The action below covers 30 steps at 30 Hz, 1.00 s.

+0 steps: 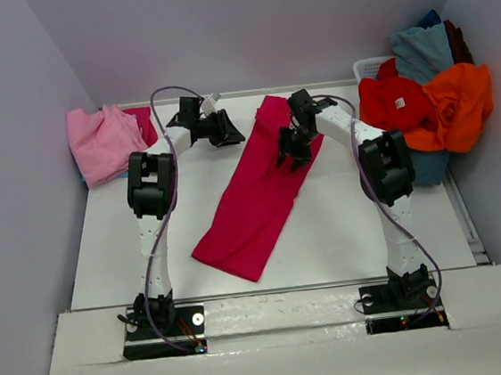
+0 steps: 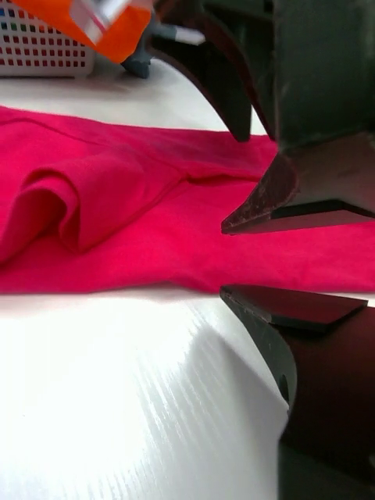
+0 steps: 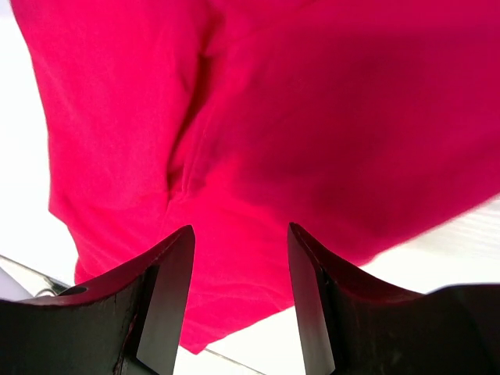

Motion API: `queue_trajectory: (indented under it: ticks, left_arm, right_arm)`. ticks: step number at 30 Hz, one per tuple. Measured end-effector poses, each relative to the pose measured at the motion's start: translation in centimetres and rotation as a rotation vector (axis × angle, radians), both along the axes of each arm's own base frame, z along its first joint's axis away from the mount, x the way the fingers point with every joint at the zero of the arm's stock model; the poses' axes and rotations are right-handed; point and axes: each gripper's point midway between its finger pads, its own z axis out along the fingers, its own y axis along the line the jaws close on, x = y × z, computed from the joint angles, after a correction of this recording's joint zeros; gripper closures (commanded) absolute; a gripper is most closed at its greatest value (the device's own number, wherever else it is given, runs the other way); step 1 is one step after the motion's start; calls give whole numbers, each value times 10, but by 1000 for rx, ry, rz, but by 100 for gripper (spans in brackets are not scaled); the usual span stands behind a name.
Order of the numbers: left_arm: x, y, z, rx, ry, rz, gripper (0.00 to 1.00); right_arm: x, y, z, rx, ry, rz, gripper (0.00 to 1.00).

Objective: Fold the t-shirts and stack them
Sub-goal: Fold the tshirt

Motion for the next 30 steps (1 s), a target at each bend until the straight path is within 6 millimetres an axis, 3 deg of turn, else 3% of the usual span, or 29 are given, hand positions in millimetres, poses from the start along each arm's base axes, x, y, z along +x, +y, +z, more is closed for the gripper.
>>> queue_trajectory:
  ticks: [4,8,12,16,22,25,30]
  left_arm:
    - [1,2,18,-1,-31,0,56]
    - [-6,-1,30,2,-32,-6,55]
    - [-36,12,23,67,34,34,54]
    - [-52,26,15,159,83,83,54]
    - [-100,47,11,250,164,118,54]
    - [-123,44,23,283,173,106,54]
    - [-164,32,37,362,147,52,53]
  right_arm:
    - [-20,5,-14,-8,42,24,43]
    - [-19,2,-18,-30,43,7,43]
    - [-16,5,-16,-4,39,-9,43]
    - [-17,14,-13,43,49,-8,43]
    - [-52,20,-7,67,93,13,43]
    - [-67,20,3,71,97,14,43]
    - [-58,13,4,21,60,-18,43]
